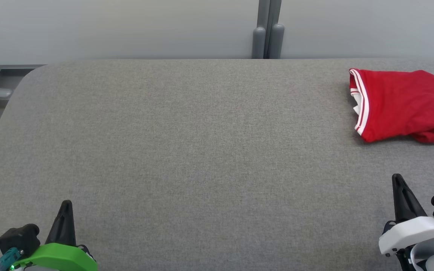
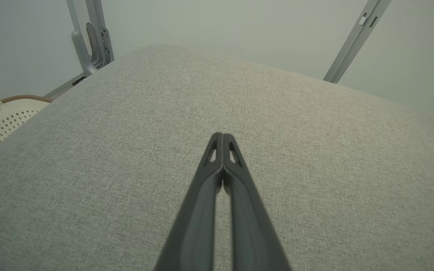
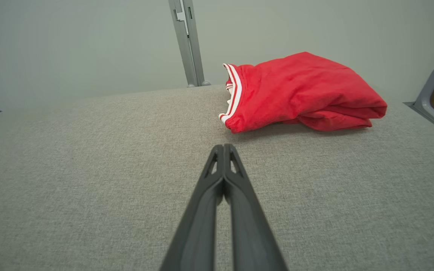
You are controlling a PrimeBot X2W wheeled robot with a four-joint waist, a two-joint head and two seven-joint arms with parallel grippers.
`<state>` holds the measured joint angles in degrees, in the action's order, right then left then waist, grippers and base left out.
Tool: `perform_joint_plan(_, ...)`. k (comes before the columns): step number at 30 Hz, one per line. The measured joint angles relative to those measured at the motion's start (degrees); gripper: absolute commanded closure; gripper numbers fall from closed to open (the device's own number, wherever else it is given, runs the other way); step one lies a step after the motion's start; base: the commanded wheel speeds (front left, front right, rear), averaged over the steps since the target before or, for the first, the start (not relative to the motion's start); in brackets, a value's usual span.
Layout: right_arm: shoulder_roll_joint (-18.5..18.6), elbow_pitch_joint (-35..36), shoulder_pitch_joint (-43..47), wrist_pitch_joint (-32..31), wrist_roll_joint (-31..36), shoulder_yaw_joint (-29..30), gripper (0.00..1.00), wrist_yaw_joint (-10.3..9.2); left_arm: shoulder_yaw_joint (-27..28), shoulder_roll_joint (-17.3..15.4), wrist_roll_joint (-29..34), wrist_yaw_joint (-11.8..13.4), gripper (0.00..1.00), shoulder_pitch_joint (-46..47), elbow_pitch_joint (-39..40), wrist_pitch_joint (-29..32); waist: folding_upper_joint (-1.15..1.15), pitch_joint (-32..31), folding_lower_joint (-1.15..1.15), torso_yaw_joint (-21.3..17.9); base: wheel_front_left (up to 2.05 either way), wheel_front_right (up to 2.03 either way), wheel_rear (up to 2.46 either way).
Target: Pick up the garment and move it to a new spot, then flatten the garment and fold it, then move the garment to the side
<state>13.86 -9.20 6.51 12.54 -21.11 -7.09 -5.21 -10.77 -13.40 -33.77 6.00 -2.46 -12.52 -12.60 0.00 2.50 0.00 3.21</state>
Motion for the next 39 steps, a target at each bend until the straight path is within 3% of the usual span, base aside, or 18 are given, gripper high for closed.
perform_joint_plan(39,-4.85,-1.52,-2.99,-7.71,-29.96,5.84,1.0,4.19,6.27,4.64,-23.84,-4.58,1.0,1.36,-0.23,8.01,0.0,-1.01,0.0,-1.34,0.0,0.0,0.0)
